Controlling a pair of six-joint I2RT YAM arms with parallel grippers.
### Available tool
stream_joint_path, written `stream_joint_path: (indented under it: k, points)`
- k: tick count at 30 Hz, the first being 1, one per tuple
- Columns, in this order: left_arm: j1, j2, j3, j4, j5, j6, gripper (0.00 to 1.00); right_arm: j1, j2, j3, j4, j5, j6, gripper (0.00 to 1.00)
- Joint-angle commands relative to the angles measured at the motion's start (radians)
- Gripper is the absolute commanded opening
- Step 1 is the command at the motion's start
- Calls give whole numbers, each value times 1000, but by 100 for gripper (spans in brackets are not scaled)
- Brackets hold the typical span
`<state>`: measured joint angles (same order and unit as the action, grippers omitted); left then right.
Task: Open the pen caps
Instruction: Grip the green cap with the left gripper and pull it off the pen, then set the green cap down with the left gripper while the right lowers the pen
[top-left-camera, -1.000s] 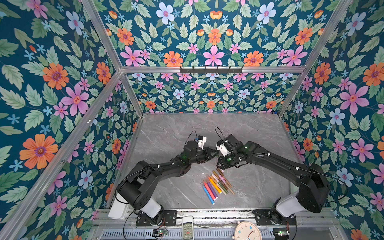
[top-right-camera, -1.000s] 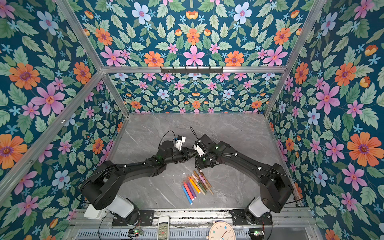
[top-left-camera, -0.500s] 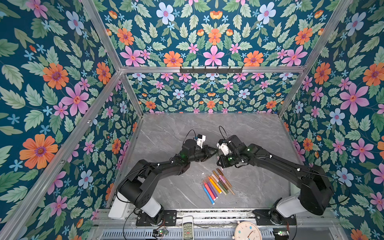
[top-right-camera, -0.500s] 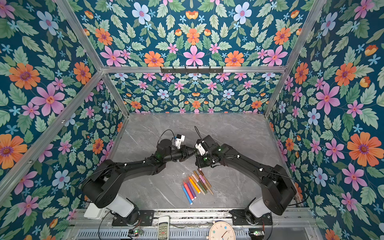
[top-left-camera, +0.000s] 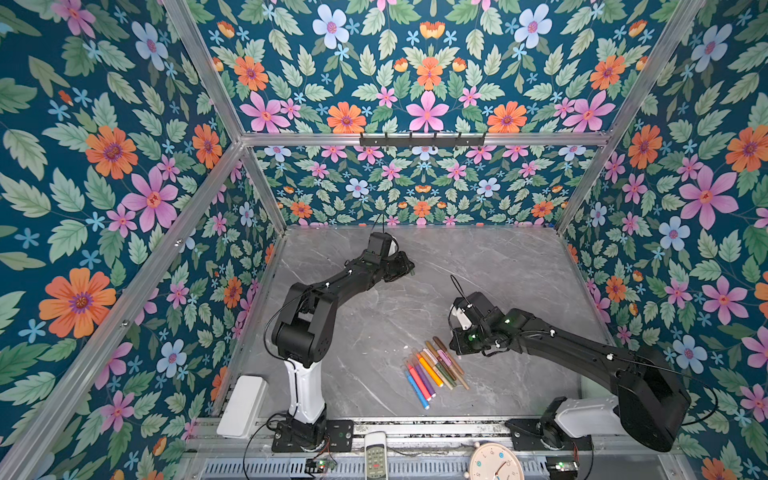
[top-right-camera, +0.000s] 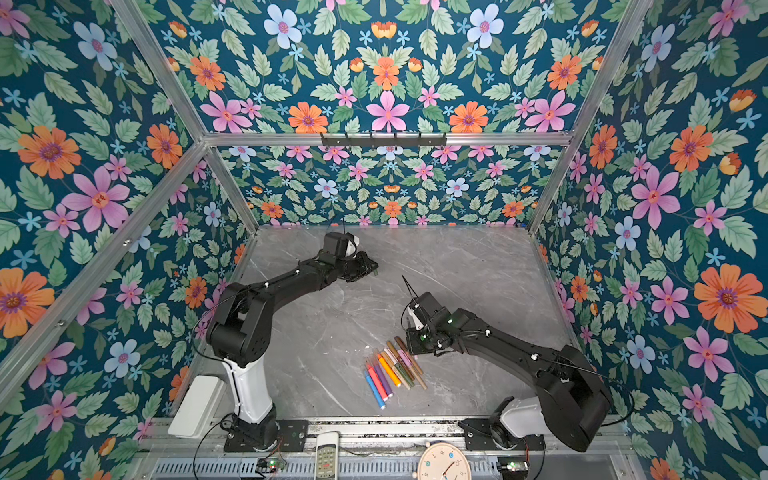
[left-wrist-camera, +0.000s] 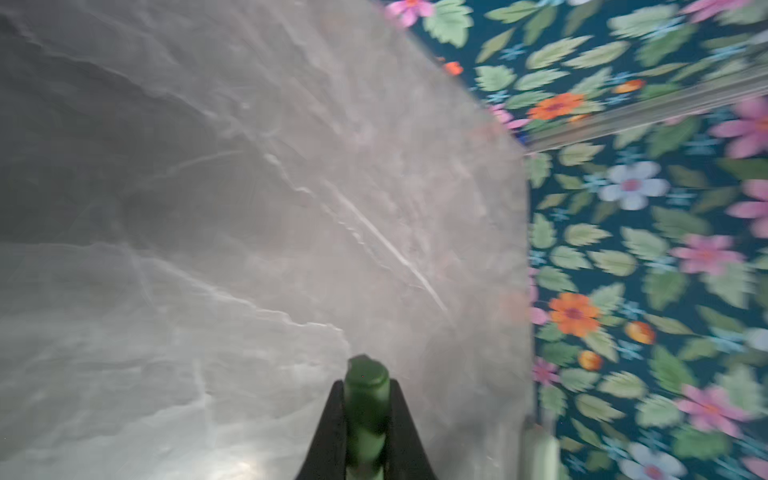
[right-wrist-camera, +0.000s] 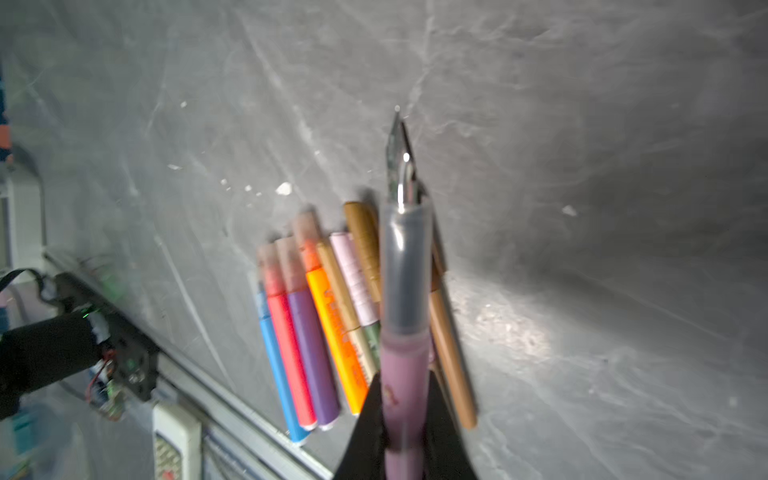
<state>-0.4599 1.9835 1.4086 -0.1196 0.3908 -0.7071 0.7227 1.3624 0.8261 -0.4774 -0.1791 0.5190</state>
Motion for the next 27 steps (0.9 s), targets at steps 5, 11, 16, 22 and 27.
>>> stream_joint_path:
  k: [5,11,16,22,27]
  points:
    - [-61,148,189,-504,-331,269,0,-76,-62,-93,51,59,34,0]
    - [-77,181,210,-525,-357,275,0,-97,-73,-113,68,41,45,0]
    - [-82,189,219,-527,-341,267,15,-96,-49,-102,69,26,38,0]
    - [-86,192,234,-527,-348,268,34,-97,-55,-108,76,24,38,0]
    - [-86,175,241,-536,-333,267,39,-97,-49,-104,76,21,36,0]
